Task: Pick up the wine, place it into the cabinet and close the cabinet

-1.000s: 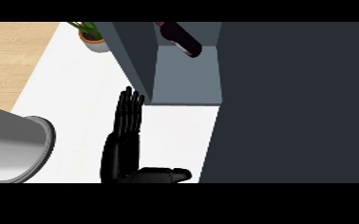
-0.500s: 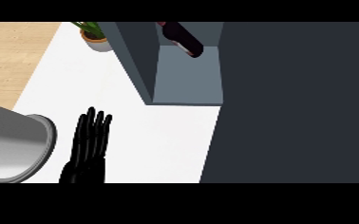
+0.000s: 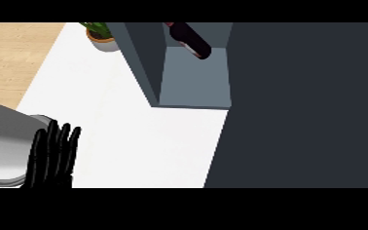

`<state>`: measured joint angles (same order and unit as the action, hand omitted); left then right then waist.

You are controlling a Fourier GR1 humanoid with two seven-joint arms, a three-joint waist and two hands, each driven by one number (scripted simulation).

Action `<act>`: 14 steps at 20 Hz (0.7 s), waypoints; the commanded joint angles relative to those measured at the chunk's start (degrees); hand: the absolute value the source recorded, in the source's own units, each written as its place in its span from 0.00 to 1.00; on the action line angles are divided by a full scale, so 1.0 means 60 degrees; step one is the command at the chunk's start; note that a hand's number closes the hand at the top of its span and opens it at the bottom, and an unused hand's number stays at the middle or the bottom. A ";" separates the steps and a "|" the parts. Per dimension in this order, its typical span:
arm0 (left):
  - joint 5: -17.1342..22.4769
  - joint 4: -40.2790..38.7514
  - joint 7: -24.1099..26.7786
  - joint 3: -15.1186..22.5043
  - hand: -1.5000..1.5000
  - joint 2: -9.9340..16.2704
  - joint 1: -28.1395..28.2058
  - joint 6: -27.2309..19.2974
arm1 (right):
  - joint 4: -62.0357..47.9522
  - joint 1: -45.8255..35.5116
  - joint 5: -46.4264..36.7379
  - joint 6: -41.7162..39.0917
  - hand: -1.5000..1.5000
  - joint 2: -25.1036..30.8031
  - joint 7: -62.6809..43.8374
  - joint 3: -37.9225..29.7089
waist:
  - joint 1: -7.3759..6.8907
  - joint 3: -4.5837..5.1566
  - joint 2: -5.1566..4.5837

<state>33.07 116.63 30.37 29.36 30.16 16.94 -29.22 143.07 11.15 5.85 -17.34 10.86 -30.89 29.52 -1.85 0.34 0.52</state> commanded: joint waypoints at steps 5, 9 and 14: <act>0.0992 -0.0069 0.0302 -0.1298 0.00 0.0682 0.0639 0.1186 | -0.0451 -0.1696 -0.0389 0.1145 1.00 -0.1752 -0.1207 0.2872 | -0.0167 0.0043 0.0001; 0.1569 0.0389 0.0074 -0.2025 0.00 0.1193 0.0968 0.1674 | -0.1472 -0.3453 -0.0794 0.3164 1.00 -0.1782 -0.1314 0.3333 | -0.0148 0.0012 -0.0034; 0.2027 0.0352 0.0419 -0.2685 0.00 0.1753 0.1679 0.2875 | -0.3098 -0.5897 -0.0534 0.4951 1.00 -0.1799 -0.1114 0.3116 | -0.0391 0.0011 -0.0061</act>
<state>42.28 119.15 32.47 17.31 37.98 25.12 -16.69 130.67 -14.89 2.09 4.73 1.13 -38.25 46.16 -3.60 0.40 0.31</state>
